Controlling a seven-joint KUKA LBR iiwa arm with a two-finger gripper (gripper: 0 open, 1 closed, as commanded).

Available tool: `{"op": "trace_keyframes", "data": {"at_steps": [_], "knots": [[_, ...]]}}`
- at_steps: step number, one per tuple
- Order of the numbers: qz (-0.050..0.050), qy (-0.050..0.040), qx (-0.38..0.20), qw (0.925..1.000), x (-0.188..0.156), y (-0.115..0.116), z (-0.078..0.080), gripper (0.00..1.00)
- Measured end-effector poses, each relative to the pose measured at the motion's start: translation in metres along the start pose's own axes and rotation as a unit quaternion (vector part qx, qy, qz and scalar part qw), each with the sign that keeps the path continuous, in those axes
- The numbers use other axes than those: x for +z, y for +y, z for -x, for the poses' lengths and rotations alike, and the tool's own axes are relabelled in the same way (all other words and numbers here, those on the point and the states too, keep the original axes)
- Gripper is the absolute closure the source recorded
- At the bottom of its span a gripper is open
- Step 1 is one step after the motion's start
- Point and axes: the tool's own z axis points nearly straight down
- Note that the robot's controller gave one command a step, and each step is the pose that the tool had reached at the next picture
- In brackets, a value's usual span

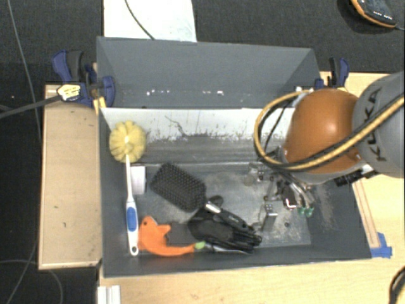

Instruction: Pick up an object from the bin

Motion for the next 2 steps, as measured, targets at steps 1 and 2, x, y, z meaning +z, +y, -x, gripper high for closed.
{"op": "trace_keyframes", "data": {"at_steps": [1, 2], "knots": [[0.001, -0.0002, 0.023, 0.9997, 0.111, 0.085, 0.003, 0.00], [0.001, -0.0019, 0.025, 0.9997, 0.059, 0.081, -0.012, 0.00]]}}
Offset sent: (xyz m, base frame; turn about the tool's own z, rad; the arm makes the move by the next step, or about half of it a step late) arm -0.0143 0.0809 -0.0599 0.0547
